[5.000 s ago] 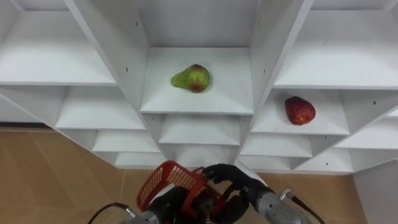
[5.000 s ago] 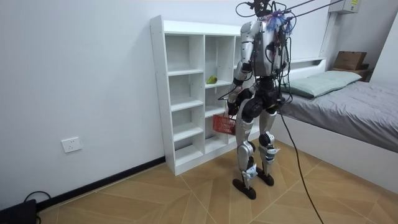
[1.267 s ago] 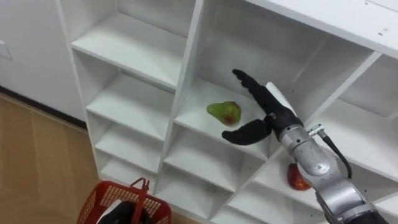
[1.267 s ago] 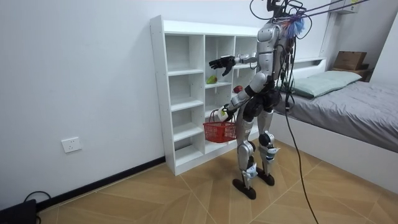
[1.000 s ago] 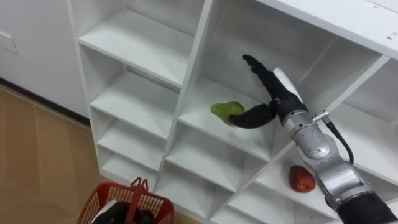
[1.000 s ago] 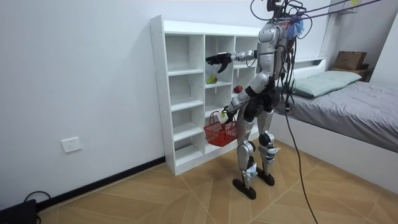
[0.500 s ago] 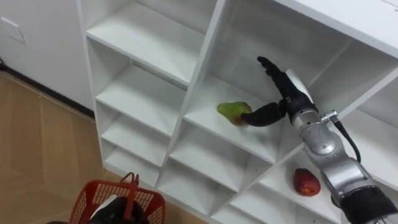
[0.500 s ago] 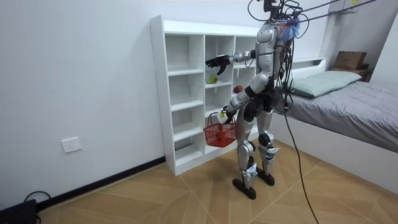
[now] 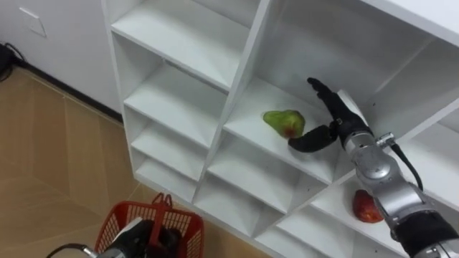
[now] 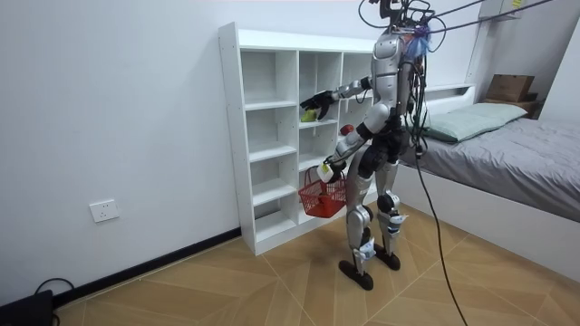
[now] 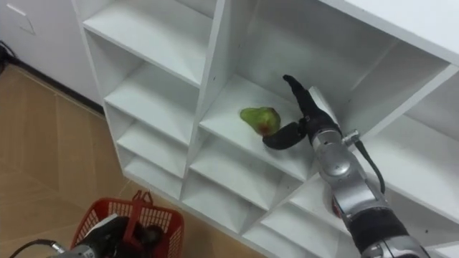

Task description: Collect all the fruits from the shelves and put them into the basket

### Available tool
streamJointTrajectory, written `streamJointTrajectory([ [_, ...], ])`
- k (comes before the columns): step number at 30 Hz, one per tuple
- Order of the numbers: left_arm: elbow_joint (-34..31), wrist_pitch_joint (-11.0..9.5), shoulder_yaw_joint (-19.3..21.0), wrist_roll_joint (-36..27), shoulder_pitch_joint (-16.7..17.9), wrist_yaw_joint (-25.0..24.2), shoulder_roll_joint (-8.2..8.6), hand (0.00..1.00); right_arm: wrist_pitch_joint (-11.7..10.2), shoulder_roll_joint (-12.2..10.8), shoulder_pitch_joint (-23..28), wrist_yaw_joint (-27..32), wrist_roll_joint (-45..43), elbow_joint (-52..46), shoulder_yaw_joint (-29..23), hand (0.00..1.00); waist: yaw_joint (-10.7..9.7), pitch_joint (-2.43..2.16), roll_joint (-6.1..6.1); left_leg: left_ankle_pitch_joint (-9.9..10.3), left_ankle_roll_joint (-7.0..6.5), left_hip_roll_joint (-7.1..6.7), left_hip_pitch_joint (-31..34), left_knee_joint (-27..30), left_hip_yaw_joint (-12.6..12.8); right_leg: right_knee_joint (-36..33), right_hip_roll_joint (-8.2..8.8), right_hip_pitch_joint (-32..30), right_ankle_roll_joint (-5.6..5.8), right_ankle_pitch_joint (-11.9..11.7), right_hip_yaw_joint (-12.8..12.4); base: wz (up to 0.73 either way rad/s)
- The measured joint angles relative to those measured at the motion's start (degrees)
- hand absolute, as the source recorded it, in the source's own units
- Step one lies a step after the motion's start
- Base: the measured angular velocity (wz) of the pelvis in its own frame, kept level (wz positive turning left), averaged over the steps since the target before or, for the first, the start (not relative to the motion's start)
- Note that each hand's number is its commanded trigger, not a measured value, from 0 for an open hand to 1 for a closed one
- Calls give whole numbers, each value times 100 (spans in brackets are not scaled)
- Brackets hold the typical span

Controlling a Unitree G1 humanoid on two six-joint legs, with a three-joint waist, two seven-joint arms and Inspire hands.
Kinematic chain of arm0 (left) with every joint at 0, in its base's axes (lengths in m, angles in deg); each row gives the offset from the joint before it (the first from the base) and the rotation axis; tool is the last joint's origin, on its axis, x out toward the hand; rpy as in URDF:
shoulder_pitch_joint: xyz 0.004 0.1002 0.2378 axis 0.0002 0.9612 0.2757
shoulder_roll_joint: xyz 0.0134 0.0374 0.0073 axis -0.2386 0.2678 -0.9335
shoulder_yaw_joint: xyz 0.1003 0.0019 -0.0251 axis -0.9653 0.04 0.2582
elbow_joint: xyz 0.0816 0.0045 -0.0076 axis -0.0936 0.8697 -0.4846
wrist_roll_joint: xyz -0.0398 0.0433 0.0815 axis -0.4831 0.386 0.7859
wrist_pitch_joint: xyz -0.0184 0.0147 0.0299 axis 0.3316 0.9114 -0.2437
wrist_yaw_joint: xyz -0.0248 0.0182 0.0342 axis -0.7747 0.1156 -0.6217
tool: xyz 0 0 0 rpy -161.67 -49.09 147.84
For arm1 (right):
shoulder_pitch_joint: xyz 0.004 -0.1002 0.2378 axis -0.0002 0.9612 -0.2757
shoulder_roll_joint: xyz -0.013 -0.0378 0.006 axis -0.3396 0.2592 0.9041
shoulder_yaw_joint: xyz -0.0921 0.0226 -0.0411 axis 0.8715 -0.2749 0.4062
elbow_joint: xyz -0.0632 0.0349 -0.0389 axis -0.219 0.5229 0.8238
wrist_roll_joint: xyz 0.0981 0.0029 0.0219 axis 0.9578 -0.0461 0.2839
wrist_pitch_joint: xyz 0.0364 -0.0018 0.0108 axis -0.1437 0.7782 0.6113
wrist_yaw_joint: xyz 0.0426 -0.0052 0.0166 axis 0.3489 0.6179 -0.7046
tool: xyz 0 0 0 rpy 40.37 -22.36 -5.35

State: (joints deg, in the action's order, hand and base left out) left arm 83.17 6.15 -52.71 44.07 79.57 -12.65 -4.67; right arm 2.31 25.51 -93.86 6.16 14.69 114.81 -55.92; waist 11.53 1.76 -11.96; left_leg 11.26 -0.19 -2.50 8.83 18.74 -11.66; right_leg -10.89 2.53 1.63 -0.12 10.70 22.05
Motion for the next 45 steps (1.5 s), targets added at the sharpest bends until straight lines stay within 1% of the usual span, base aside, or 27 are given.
streamJointTrajectory([
  [2,183,0,-45,-33,-112,28,21,100,-2,-1,-113,50,15,167,-7,0,-7,-9,53,-47,-17,-25,102,-25,4,-6,34,-113,0,0,-5,0],
  [5,330,2,-45,-35,-223,40,14,100,-4,-1,-238,88,21,223,-5,0,-20,-15,67,-53,-23,-26,177,-34,14,-11,40,-190,-1,-1,-10,0],
  [9,392,-1,-67,-40,-286,159,67,100,-5,-1,-282,152,1,223,-3,0,-16,-6,90,-55,-20,-20,213,-32,28,-82,40,-263,-1,-1,-16,-2],
  [10,394,-3,-161,-44,-305,164,64,100,-9,0,-317,179,3,224,-1,0,-17,3,109,-67,-18,-21,251,-28,28,-86,41,-295,-1,-1,-15,0],
  [11,391,-7,-209,-40,-311,174,106,100,-28,0,-355,207,10,241,-1,0,-14,16,148,-70,-18,-20,271,-14,32,-89,42,-313,-2,-2,-38,0],
  [12,391,-8,-220,-40,-312,198,133,100,-44,0,-373,218,10,256,-1,0,-15,21,170,-70,-18,-20,274,-8,35,-93,41,-321,-3,-2,-61,-4],
  [14,388,-31,-288,-41,-344,262,224,100,-69,2,-436,272,2,259,-1,0,-16,9,270,-81,-21,-14,330,1,71,-144,52,-409,-5,-4,-97,-7],
  [17,387,-82,-331,-41,-375,316,275,100,-138,1,-541,306,-168,371,1,0,-11,8,338,-121,-28,-13,351,-23,103,-206,78,-482,-5,-3,-120,-5],
  [19,385,-94,-331,-41,-372,373,297,100,-166,1,-563,314,-259,375,0,0,15,8,347,-135,-33,-11,365,-48,143,-248,91,-542,-6,-3,-150,-10],
  [21,380,-120,-333,-41,-376,381,295,100,-171,2,-594,320,-296,375,-2,0,-14,7,347,-157,-38,-12,419,-53,151,-297,107,-619,-6,-3,-152,-3],
  [27,379,-153,-400,-42,-385,387,295,100,-174,26,-648,392,-307,408,-3,0,-10,10,346,-195,-54,-12,501,-61,173,-345,142,-735,-10,-6,-161,-1],
  [31,382,-249,-445,-42,-385,415,284,100,-266,26,-663,445,-359,422,-1,0,-8,13,344,-222,-56,-10,545,-87,213,-398,153,-831,-13,-8,-207,-5],
  [36,383,-258,-500,-42,-390,434,278,100,-321,26,-674,488,-391,422,-1,0,-10,28,348,-240,-56,-8,554,-119,220,-399,158,-863,-20,-12,-221,-1],
  [38,384,-258,-517,-43,-417,487,279,100,-381,26,-674,493,-389,418,0,0,-17,49,350,-241,-55,-7,564,-119,220,-400,158,-868,-20,-12,-214,0],
  [42,401,-258,-617,-43,-505,515,256,100,-434,31,-677,494,-397,416,-3,0,-25,56,343,-242,-54,-11,603,-113,220,-399,155,-896,-20,-12,-241,0],
  [45,440,-259,-711,-43,-589,526,255,100,-445,34,-737,489,-429,416,4,0,-29,59,328,-263,-53,-14,665,-111,244,-433,152,-990,-25,-15,-321,-8],
])
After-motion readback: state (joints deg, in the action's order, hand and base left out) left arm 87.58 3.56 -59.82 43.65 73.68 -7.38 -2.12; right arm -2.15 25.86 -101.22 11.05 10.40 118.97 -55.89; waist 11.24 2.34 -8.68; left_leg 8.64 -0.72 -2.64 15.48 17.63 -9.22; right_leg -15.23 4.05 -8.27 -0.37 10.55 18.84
